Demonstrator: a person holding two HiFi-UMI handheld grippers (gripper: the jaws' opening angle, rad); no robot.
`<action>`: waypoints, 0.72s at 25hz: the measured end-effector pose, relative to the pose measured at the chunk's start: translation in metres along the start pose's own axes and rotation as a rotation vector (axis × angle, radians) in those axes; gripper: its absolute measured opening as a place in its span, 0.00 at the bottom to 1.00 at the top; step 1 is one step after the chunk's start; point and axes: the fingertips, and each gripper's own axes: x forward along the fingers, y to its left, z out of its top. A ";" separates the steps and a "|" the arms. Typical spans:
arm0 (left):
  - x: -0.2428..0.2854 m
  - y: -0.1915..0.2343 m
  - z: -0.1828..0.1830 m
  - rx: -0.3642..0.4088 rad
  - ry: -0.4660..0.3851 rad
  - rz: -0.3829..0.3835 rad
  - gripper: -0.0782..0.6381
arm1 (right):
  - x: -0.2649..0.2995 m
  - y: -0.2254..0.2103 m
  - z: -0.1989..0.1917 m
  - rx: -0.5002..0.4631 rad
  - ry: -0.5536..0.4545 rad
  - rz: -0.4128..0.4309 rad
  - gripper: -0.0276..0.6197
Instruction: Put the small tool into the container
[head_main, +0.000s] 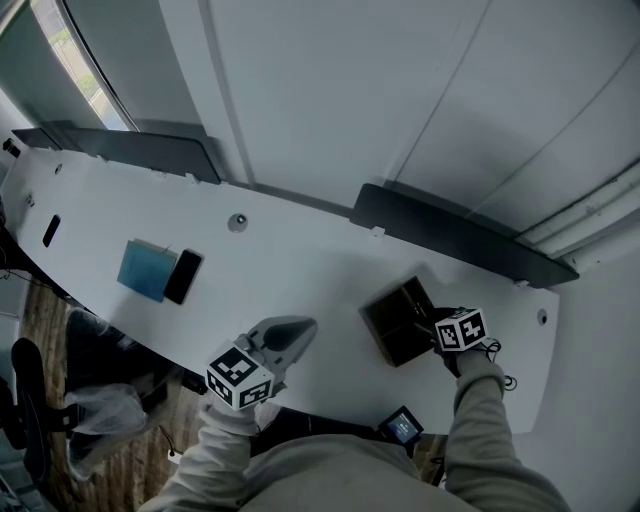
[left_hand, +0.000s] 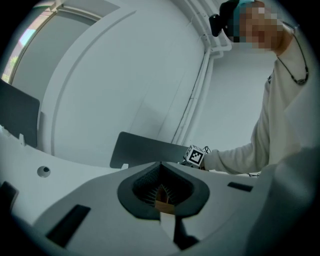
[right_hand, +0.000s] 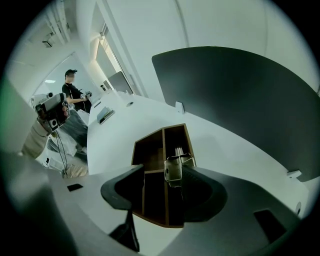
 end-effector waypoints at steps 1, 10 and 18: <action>0.001 -0.001 0.001 0.006 0.006 -0.003 0.10 | -0.001 0.001 0.001 0.000 -0.003 0.002 0.37; 0.008 -0.014 0.011 0.044 0.020 -0.027 0.10 | -0.024 0.005 -0.008 0.000 -0.011 -0.007 0.37; 0.016 -0.041 0.015 0.078 0.031 -0.077 0.10 | -0.043 0.022 -0.016 0.012 -0.056 -0.004 0.29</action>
